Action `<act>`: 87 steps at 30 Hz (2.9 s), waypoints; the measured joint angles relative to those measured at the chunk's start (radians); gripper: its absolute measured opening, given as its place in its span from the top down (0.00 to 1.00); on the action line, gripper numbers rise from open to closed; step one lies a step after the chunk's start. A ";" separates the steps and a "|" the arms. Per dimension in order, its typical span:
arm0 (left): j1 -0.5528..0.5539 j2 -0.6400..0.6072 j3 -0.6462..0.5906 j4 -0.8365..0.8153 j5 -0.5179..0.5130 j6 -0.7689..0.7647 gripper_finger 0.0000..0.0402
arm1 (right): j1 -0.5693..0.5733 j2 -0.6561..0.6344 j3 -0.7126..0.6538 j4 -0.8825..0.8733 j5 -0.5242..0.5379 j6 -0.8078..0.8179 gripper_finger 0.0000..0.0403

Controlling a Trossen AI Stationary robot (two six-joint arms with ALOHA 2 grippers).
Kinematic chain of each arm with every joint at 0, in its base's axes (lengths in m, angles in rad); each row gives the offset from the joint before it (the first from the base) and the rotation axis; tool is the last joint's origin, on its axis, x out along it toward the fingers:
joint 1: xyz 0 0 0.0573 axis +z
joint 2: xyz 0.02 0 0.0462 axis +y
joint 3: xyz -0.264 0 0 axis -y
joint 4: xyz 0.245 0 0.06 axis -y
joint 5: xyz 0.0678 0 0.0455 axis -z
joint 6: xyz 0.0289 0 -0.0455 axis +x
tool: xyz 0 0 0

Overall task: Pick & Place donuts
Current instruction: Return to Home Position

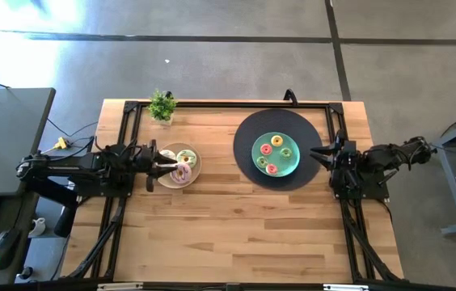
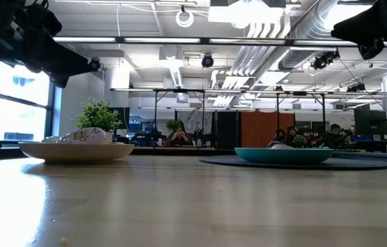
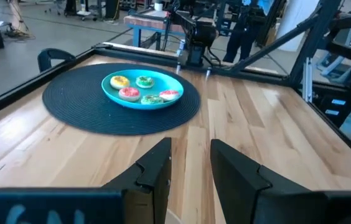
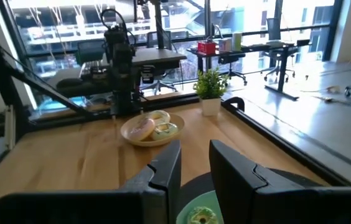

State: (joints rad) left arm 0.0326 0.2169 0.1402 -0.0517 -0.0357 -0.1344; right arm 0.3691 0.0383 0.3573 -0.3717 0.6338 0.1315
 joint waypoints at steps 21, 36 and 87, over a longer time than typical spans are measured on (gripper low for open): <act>0.000 0.002 0.000 0.005 0.000 0.010 0.72 | -0.004 0.001 -0.218 0.331 -0.180 -0.176 0.80; 0.000 0.002 -0.121 0.206 0.045 0.022 0.72 | -0.004 0.002 -0.347 0.470 -0.380 -0.207 0.80; 0.000 0.003 -0.127 0.101 0.044 -0.002 0.72 | -0.004 0.001 -0.347 0.462 -0.333 -0.158 0.80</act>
State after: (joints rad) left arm 0.0330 0.2194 0.0135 0.0498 0.0082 -0.1360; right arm 0.3649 0.0391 0.0101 0.0906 0.3004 -0.0261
